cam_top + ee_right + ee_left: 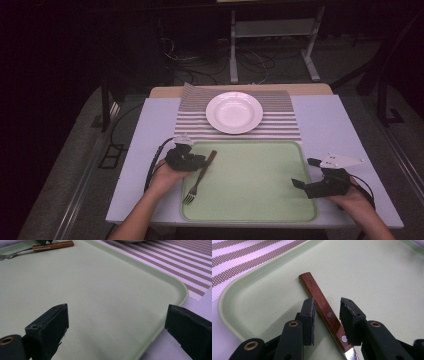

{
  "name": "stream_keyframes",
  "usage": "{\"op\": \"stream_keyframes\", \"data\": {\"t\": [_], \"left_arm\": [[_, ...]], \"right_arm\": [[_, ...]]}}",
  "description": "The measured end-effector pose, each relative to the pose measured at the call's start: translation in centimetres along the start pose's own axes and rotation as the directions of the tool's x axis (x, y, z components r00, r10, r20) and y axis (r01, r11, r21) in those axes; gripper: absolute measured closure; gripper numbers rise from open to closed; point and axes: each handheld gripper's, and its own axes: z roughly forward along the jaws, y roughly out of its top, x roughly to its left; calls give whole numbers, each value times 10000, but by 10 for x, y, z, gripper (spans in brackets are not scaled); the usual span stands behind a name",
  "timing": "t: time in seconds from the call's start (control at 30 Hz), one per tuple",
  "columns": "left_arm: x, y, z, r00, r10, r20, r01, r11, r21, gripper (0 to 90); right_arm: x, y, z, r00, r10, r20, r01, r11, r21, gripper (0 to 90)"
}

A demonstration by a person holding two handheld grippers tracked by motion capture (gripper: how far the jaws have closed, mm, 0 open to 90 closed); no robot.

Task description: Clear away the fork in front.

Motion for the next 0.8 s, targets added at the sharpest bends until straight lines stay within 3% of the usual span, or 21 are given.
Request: {"op": "stream_keyframes", "data": {"t": [0.2,0.33,0.5,0.8], "left_arm": [[-15,4,-1,9969,754,217,-752,9971,-104,764],[-29,8,2,9897,1383,381,-1386,9903,49,882],[-40,10,12,9826,1810,405,-1826,9824,390,891],[-30,7,19,9867,1625,-77,-1611,9825,936,890]], "right_arm": [[0,0,0,10000,-7,18,7,10000,14,56],[0,0,0,10000,-13,4,13,10000,36,56],[1,0,1,10000,-93,36,93,9999,89,57],[1,0,1,9999,-126,17,126,9999,81,57]]}}
